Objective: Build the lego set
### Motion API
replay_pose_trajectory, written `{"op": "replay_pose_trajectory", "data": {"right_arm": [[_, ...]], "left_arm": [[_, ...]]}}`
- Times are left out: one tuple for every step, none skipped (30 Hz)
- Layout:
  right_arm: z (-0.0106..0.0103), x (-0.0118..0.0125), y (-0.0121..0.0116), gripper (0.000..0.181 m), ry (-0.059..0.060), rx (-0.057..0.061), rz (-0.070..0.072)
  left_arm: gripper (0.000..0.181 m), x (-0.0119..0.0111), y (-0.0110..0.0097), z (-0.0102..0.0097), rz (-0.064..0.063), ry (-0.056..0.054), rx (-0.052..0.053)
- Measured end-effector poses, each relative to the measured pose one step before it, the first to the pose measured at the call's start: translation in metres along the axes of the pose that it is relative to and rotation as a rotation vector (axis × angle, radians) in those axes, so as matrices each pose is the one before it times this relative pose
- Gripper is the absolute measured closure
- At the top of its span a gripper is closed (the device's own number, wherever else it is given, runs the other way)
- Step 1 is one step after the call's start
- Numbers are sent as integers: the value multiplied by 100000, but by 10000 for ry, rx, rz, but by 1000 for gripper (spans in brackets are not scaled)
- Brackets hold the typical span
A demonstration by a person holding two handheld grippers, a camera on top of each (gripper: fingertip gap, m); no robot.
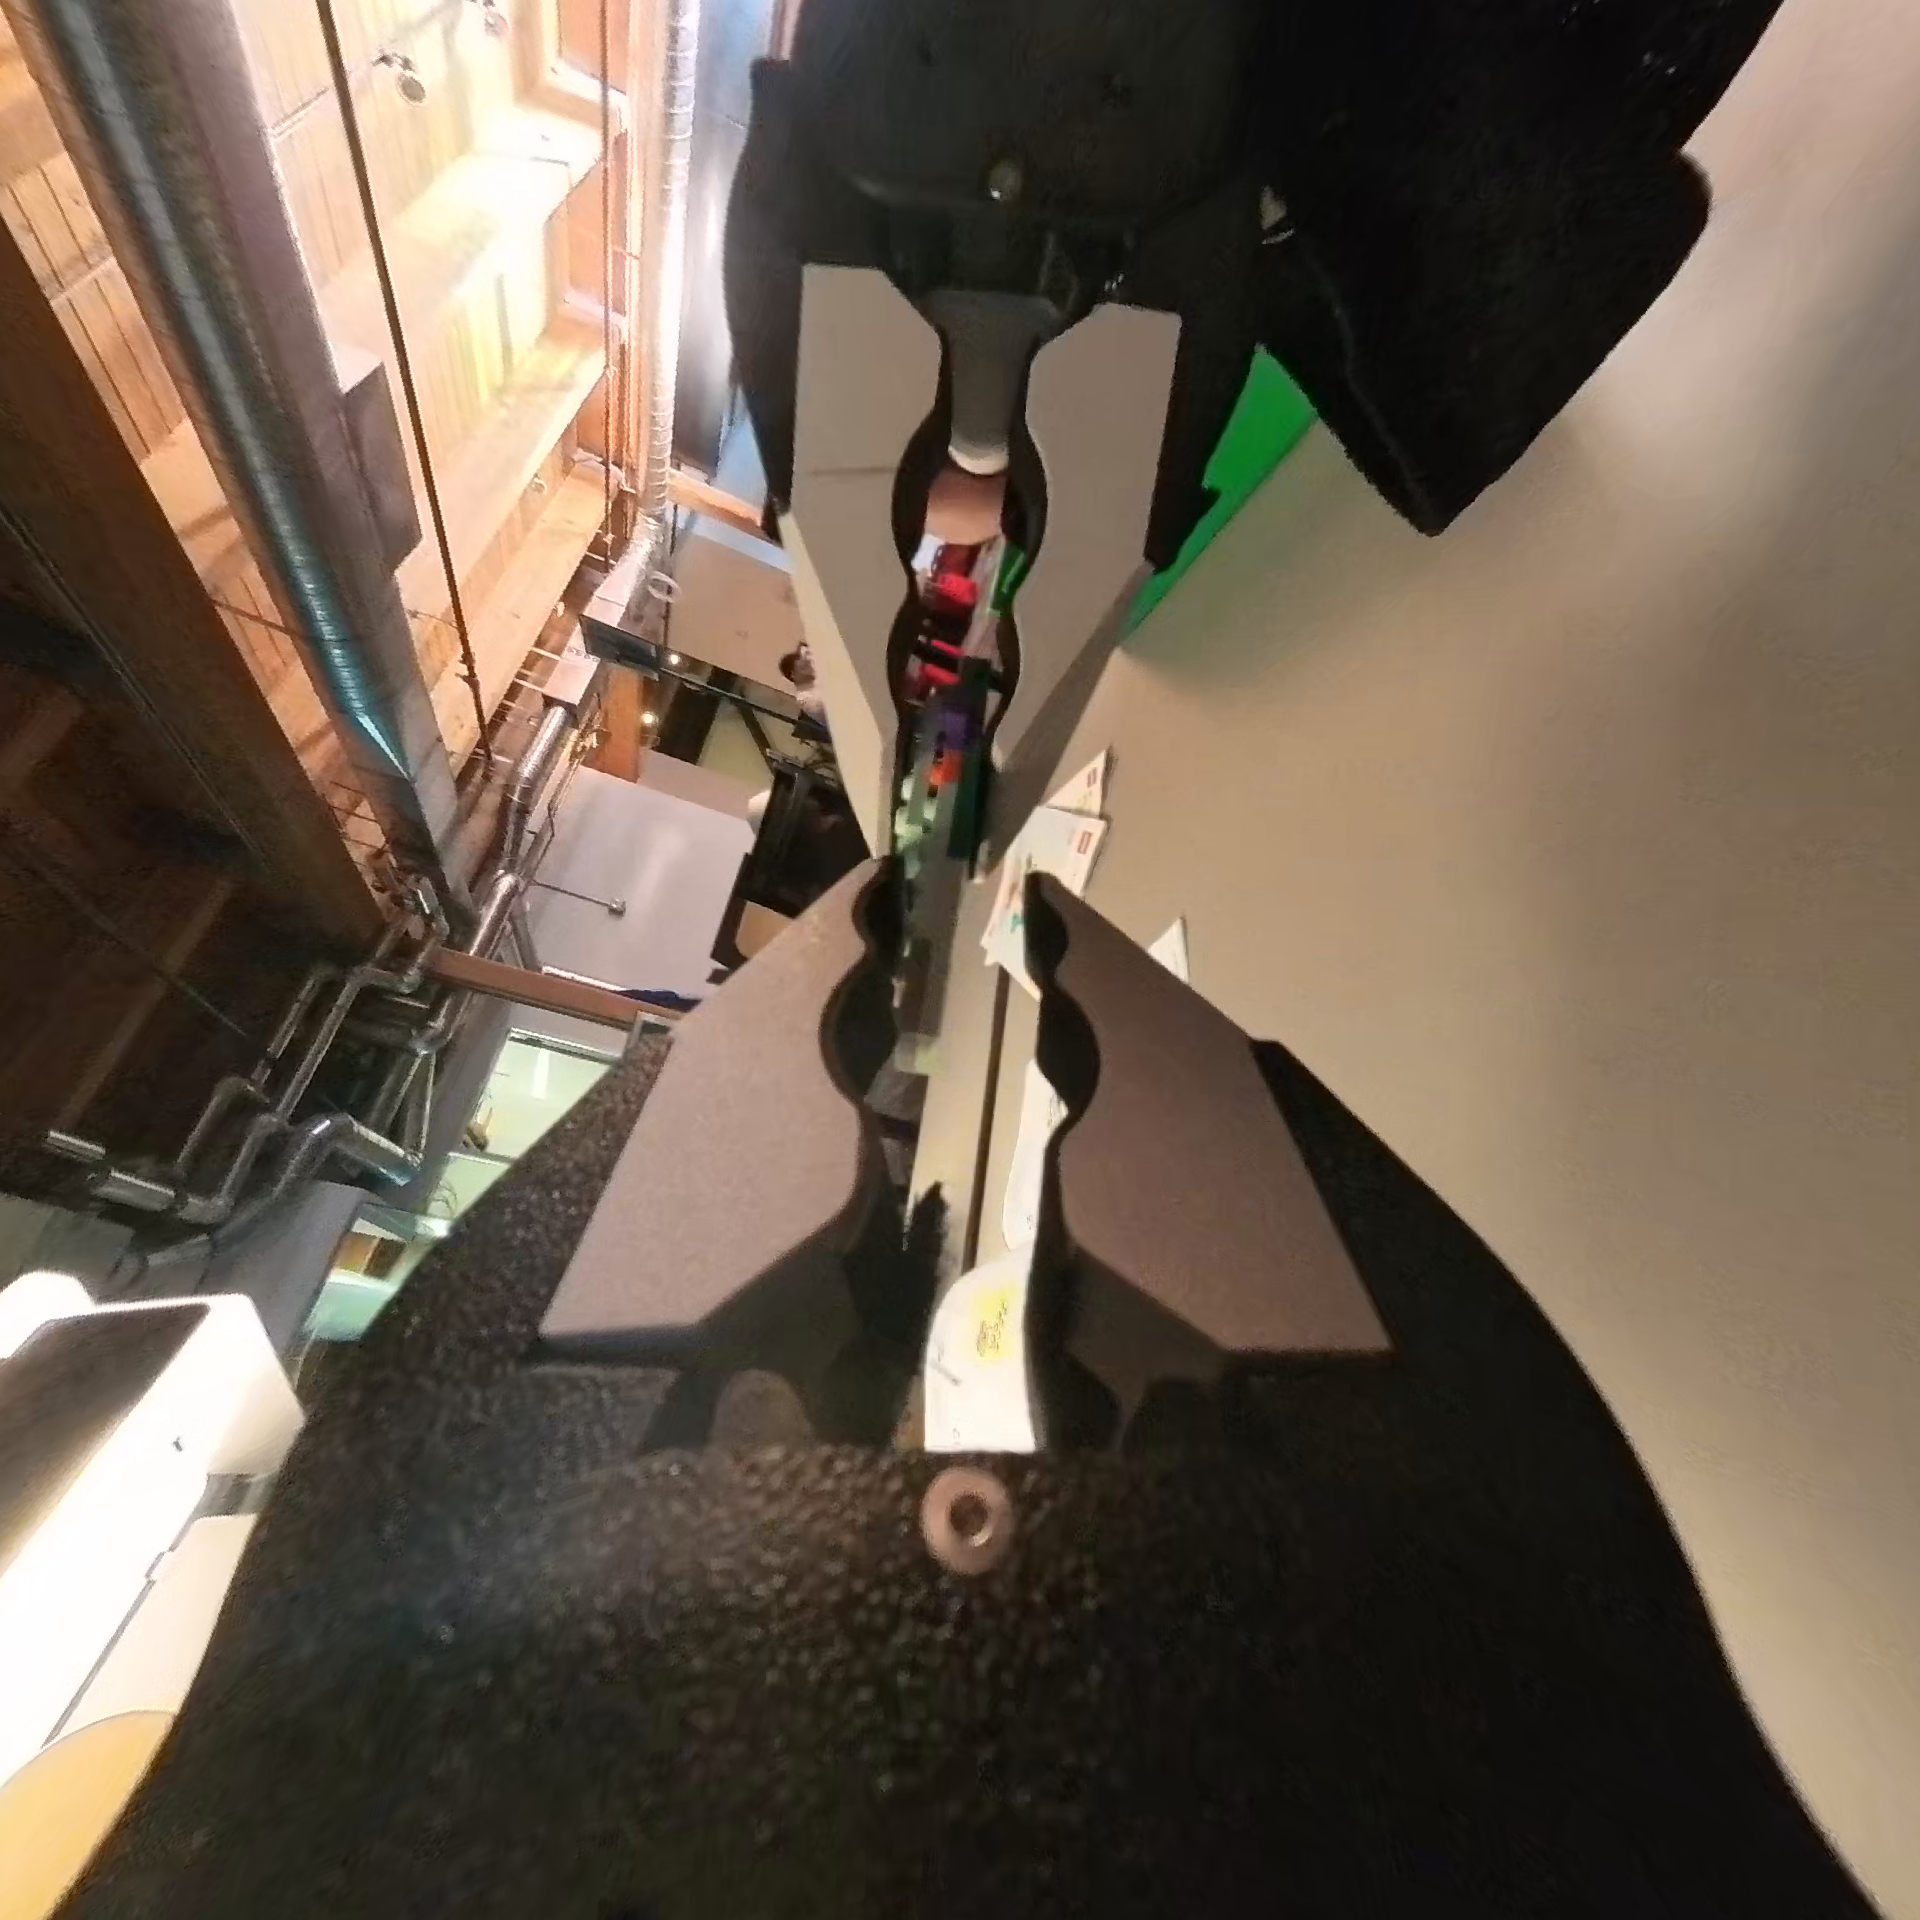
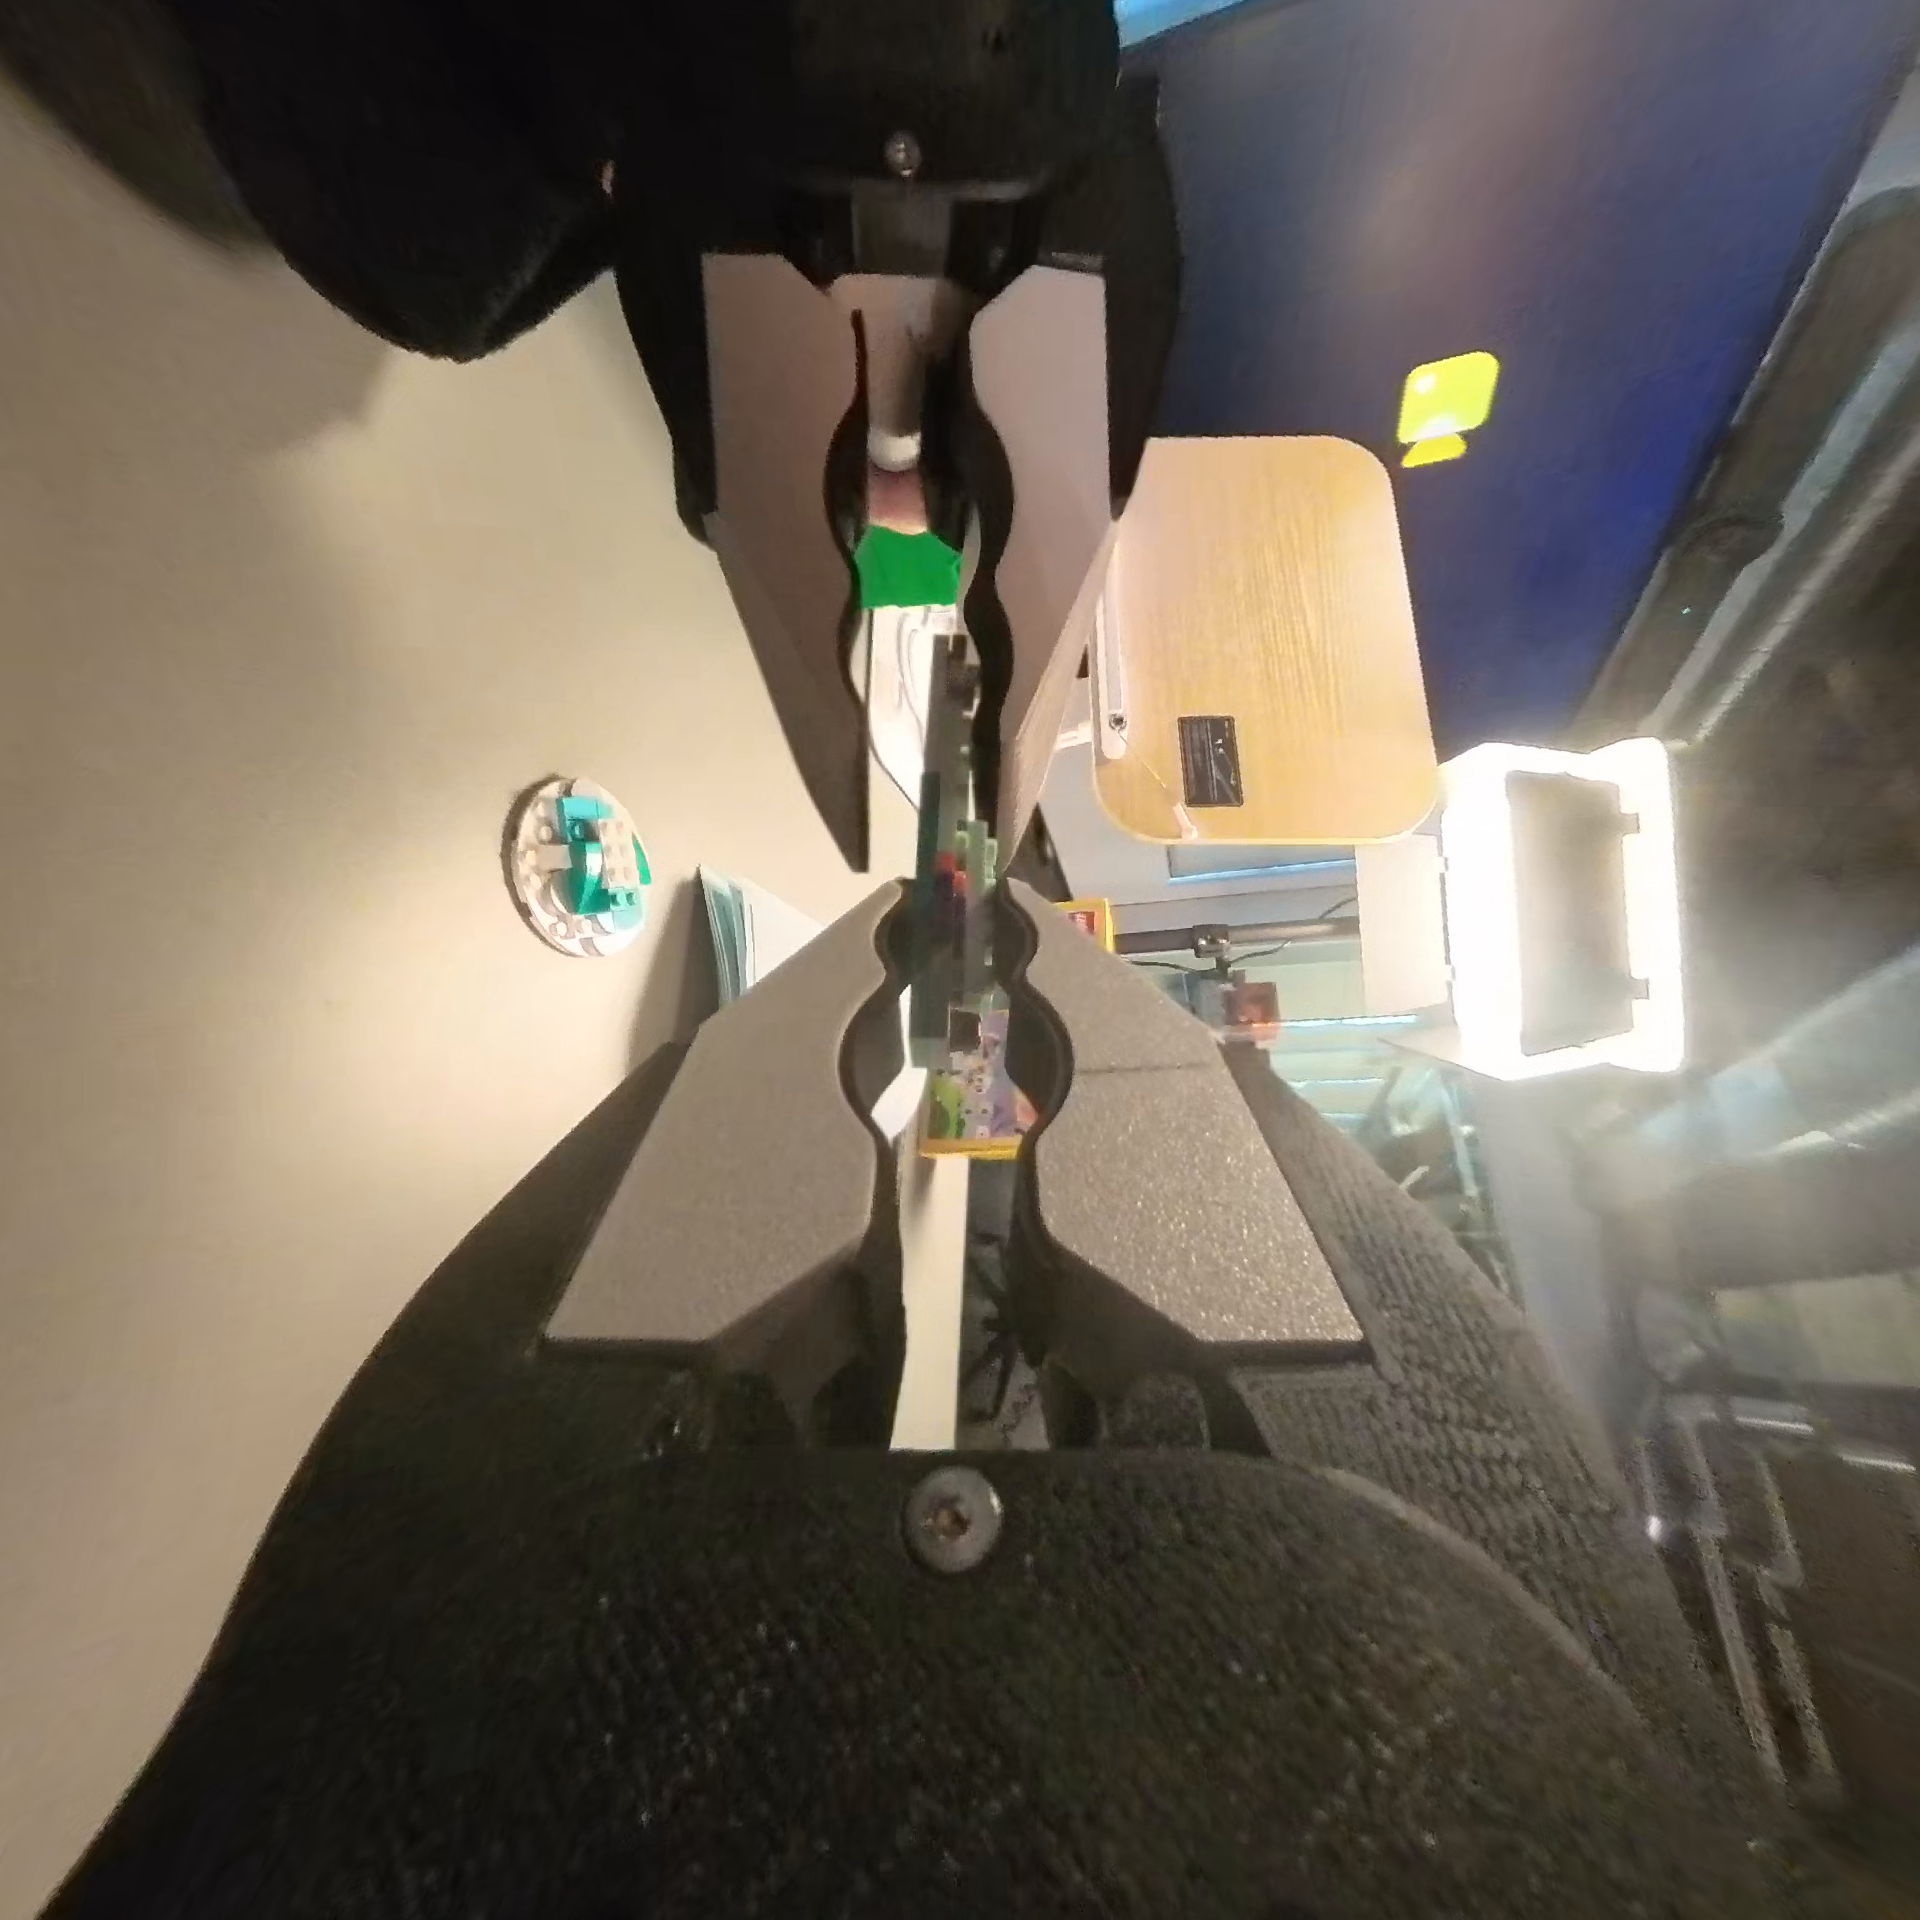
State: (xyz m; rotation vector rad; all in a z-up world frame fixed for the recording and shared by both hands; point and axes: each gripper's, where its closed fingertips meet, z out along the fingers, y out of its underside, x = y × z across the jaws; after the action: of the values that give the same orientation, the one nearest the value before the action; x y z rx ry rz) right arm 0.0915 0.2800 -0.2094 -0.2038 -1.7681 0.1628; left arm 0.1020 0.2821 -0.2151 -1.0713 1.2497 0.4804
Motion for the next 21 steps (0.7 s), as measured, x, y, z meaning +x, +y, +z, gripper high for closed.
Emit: {"op": "replay_pose_trajectory", "data": {"right_arm": [[54, -134, 1, 169, -105, -37, -24], [55, -39, 29, 170, 17, -45, -87], [44, 96, 85, 169, 92, -59, -118], [32, 88, 157, 169, 49, -100, -95], [34, 111, 159, 169, 72, -120, -142], [39, 101, 165, 168, 122, -176, -338], [46, 140, 142, 167, 196, -216, -475], [48, 118, 116, 167, 168, -204, -435], [39, -11, 110, 167, 40, -170, -290], [18, 29, 81, 167, 10, -101, -73], [-23, 33, 48, 167, -19, -51, 48], [-46, 70, 16, 166, 11, -32, 2], [-62, 67, -15, 167, 31, 11, -50], [-79, 42, -57, 167, 6, 75, -6], [-91, 2, -83, 167, -40, 132, 125], [-119, 1, -99, 167, -59, 201, 204], [-164, -20, -182, 167, -69, 281, 184], [-164, 59, -152, 167, -20, 263, 193], [-107, 27, -100, 166, -51, 184, 203], [-65, -13, -88, 166, -64, 150, 159], [-55, 45, -90, 166, -16, 116, 116]], "left_arm": [[164, -119, 40, -21, -82, -36, -35], [173, -214, 104, -29, -201, -20, -96], [172, -54, 118, 8, -262, 134, -117], [173, -105, 117, 86, -281, 47, -136], [173, -103, 123, 114, -212, -6, -186], [173, -113, 86, 96, -68, -71, -177], [173, -86, 102, 102, -65, -54, -212], [173, -152, 48, 69, -26, -109, -171], [173, -50, 73, 76, -19, -47, -157], [173, 4, 73, 55, -62, -4, -134], [173, -47, -4, 26, -68, -46, -41], [173, -35, -37, 15, -104, -19, -20], [173, -41, -68, 5, -14, -29, -12], [173, -45, -107, -24, 147, -47, 14], [173, -9, -93, -21, 179, -11, 37], [173, 26, -110, -26, 34, 41, 68], [173, 47, -145, -32, -51, 82, 122], [173, 63, -197, -60, -62, 81, 167], [174, 10, -134, -42, -84, 42, 116], [174, 44, -100, -31, -64, 79, 78], [174, -20, -84, -28, -43, 46, 82]]}}
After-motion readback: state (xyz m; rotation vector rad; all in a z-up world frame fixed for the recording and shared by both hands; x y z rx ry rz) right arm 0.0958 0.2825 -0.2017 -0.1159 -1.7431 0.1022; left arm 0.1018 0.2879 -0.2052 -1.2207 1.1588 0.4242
